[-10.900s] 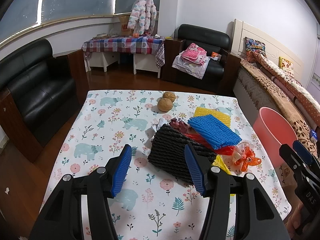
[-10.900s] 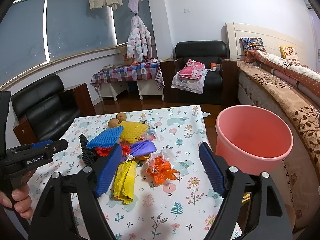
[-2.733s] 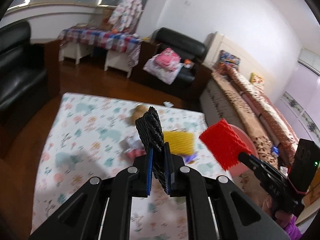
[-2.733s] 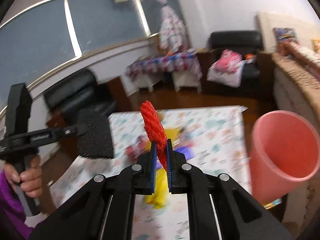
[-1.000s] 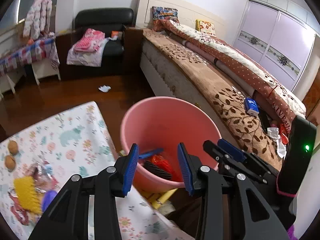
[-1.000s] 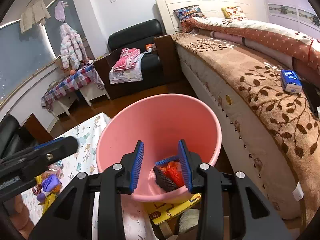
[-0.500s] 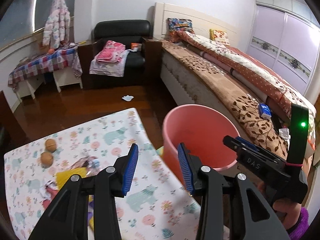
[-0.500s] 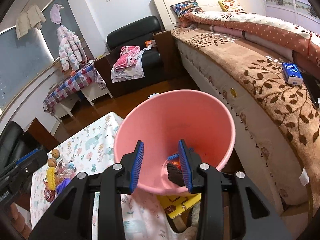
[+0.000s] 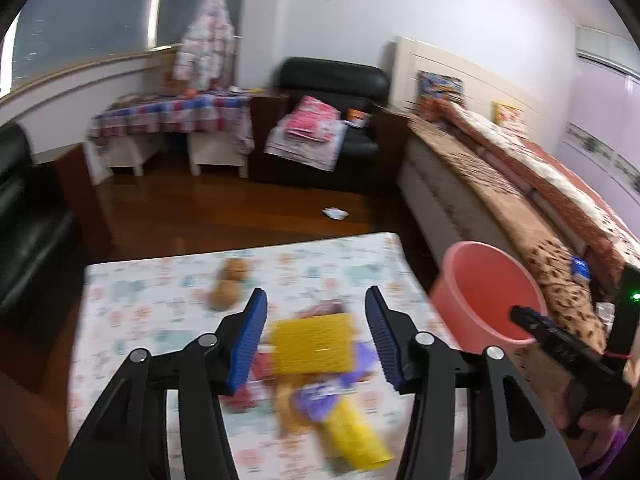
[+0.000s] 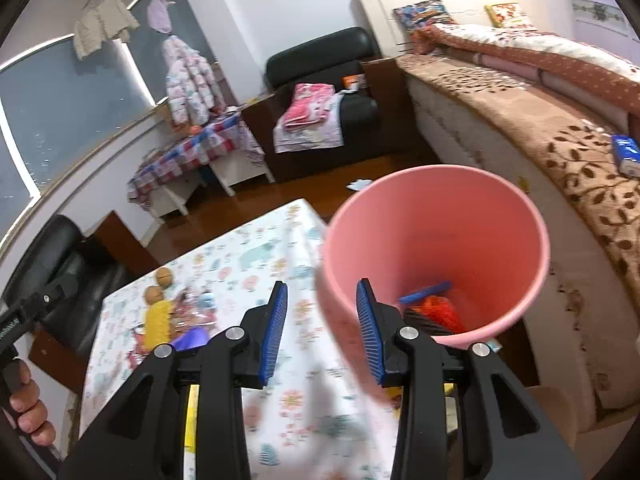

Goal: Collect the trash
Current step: 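Move both open tools back over the table, then grasp the crumpled red-white paper with the left tool while the right tool grasps the yellow foam mesh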

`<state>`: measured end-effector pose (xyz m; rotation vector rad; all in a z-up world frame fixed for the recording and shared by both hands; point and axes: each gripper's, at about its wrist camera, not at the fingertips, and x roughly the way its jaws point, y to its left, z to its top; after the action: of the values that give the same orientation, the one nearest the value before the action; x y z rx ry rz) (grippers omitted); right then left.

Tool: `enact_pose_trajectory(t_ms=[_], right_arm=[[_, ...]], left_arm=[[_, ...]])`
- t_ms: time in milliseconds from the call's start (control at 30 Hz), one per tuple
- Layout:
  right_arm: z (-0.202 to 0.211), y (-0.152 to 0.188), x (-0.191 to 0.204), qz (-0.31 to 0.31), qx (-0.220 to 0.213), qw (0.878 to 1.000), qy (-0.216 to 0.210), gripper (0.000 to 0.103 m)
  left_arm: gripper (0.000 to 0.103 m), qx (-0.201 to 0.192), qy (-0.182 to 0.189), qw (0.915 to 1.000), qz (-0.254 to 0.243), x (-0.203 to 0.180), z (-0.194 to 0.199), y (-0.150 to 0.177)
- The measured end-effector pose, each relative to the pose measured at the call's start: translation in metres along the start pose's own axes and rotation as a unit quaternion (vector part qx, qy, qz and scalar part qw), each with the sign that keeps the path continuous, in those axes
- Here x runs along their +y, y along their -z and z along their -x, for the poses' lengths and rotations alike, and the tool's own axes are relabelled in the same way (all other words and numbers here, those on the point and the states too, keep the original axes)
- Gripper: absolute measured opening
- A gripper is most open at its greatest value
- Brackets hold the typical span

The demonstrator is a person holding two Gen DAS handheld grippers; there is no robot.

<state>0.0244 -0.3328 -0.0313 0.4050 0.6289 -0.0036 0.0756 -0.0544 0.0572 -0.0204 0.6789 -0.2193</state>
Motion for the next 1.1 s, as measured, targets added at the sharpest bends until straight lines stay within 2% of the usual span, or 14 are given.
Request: enact_pose_trajectory(t_ms=[167, 300, 367, 433, 600, 667, 733, 767, 800, 900, 1100], right_arm=[[-0.002, 0.005, 0.022, 0.02, 0.004, 0.999, -0.025, 0.036], [-0.004, 0.01, 0.033, 0.03, 0.001, 0.999, -0.033, 0.036], [-0.004, 0.012, 0.039, 0.03, -0.002, 0.999, -0.039, 0.036], [-0.006, 0.013, 0.043, 0.033, 0.0, 0.998, -0.044, 0.036], [-0.012, 0.013, 0.061, 0.052, 0.016, 0.996, -0.071, 0.036], [-0.013, 0.012, 0.072, 0.071, 0.016, 0.994, -0.081, 0.036], [-0.016, 0.01, 0.083, 0.087, 0.022, 0.991, -0.097, 0.036], [-0.019, 0.009, 0.091, 0.095, 0.029, 0.989, -0.11, 0.036], [-0.021, 0.009, 0.095, 0.098, 0.032, 0.988, -0.116, 0.036], [-0.032, 0.008, 0.107, 0.105, 0.054, 0.984, -0.133, 0.036], [-0.059, 0.012, 0.118, 0.097, 0.106, 0.977, -0.155, 0.036]], left_arm=[[0.052, 0.001, -0.055, 0.9983, 0.021, 0.048, 0.012, 0.023], [0.052, 0.031, -0.056, 0.9968, 0.048, 0.072, 0.003, 0.047], [0.052, 0.054, -0.04, 0.996, 0.059, 0.069, -0.011, 0.055], [0.052, 0.063, -0.025, 0.9965, 0.05, 0.059, -0.023, 0.06], [0.052, 0.09, -0.031, 0.9954, -0.002, 0.039, -0.056, 0.074], [0.046, 0.104, -0.033, 0.994, -0.014, 0.039, -0.068, 0.079], [0.036, 0.114, -0.039, 0.9925, -0.021, 0.043, -0.078, 0.083], [0.025, 0.118, -0.038, 0.9921, -0.019, 0.046, -0.081, 0.085], [0.022, 0.116, -0.032, 0.9926, -0.014, 0.049, -0.082, 0.085], [0.018, 0.11, -0.018, 0.9938, 0.002, 0.057, -0.075, 0.083], [0.017, 0.099, 0.0, 0.9946, 0.03, 0.073, -0.049, 0.082]])
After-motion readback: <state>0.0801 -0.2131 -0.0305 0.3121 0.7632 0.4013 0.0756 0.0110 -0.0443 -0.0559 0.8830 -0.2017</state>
